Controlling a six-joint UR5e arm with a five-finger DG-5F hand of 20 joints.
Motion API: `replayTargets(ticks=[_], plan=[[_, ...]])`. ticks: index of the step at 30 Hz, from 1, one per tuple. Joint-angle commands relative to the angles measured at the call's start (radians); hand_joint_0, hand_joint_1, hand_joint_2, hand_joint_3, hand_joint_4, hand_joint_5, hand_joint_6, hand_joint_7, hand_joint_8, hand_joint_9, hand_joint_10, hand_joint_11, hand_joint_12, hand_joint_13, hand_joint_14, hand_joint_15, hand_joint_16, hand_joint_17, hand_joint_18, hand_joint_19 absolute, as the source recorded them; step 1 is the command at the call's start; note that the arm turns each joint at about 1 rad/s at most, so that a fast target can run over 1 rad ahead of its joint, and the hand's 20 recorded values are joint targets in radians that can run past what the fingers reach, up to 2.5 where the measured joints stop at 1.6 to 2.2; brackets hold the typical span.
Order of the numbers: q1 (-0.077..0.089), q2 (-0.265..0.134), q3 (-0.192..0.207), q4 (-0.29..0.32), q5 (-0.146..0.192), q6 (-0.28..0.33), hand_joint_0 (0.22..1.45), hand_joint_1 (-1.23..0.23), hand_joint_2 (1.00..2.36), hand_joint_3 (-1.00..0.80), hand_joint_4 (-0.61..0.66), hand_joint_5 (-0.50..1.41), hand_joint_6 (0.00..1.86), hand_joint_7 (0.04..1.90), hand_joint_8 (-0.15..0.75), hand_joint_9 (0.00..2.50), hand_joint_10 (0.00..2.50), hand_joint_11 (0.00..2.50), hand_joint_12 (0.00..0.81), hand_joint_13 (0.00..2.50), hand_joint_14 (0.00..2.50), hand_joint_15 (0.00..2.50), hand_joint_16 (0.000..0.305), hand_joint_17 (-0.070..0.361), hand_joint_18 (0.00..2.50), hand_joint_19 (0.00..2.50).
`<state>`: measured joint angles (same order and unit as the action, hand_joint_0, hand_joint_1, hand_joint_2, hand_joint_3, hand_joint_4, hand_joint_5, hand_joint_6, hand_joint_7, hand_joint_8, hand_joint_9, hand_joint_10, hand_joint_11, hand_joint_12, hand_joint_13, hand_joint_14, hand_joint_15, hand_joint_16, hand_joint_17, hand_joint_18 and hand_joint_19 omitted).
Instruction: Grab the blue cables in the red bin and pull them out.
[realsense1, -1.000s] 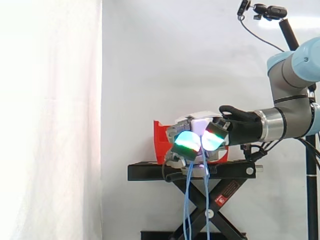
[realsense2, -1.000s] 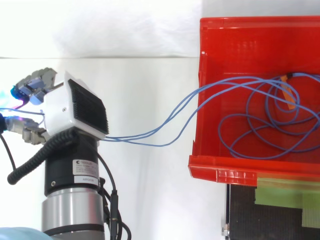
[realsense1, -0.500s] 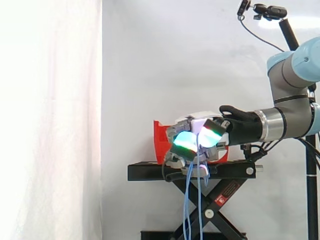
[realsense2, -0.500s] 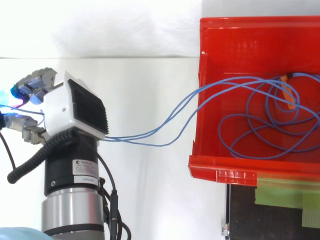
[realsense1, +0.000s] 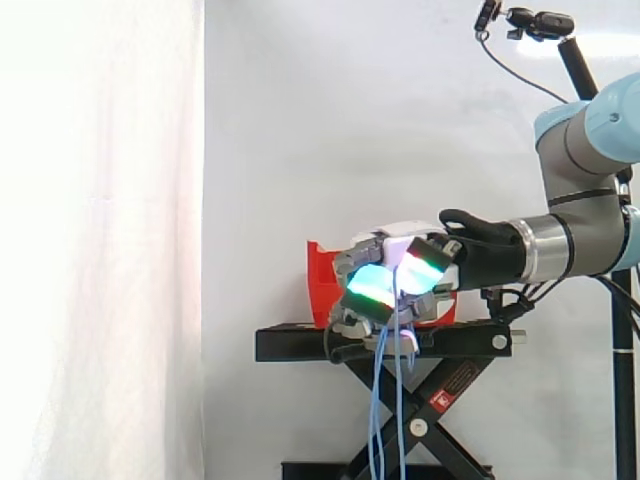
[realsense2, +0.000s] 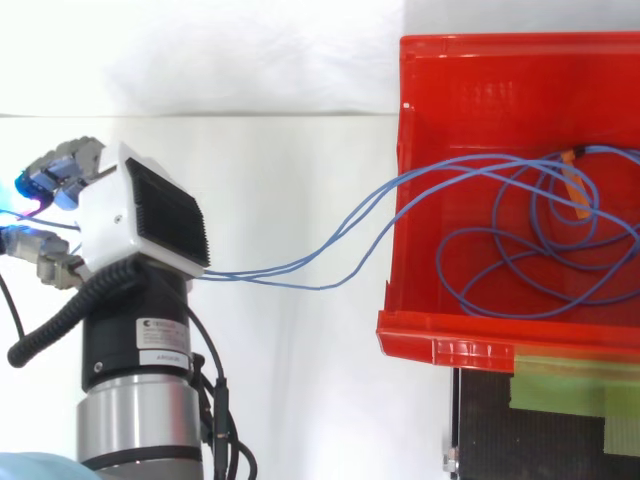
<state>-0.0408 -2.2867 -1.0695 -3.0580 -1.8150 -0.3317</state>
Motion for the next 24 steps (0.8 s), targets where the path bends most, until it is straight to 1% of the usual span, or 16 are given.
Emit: replayTargets(ticks=[1,3,7,18,22,24], plan=[[0.002,0.001,0.000,-0.001,-0.001,-0.002,0.77,-0.75,1.00,-1.00,0.12,0.52,1.01,0.40,0.282,0.85,0.01,1.21,0.328,0.86,2.24,0.96,0.048,0.107,0.98,1.23],[0.002,0.001,0.000,-0.001,-0.001,-0.002,0.77,-0.74,1.00,-1.00,0.13,0.56,0.96,0.43,0.286,0.85,0.01,1.21,0.321,0.86,2.23,0.95,0.048,0.107,0.98,1.23],[0.005,0.000,0.000,-0.004,-0.009,-0.002,0.77,-0.74,1.00,-1.00,0.13,0.58,0.94,0.45,0.283,0.85,0.01,1.21,0.327,0.86,2.23,0.95,0.048,0.107,0.98,1.23],[0.005,0.001,0.000,-0.024,-0.009,-0.010,0.76,-0.73,1.00,-1.00,0.14,0.63,0.85,0.49,0.288,0.86,0.01,1.20,0.326,0.87,2.20,0.98,0.048,0.108,0.98,1.23],[0.005,0.001,0.000,-0.033,-0.013,-0.014,0.76,-0.73,1.00,-1.00,0.15,0.64,0.83,0.49,0.288,0.86,0.01,1.20,0.330,0.87,2.19,0.97,0.048,0.109,0.98,1.23],[0.005,0.003,0.000,-0.038,-0.021,-0.017,0.76,-0.74,1.00,-1.00,0.16,0.65,0.83,0.50,0.287,0.86,0.01,1.21,0.330,0.87,2.18,0.95,0.048,0.109,0.97,1.23]])
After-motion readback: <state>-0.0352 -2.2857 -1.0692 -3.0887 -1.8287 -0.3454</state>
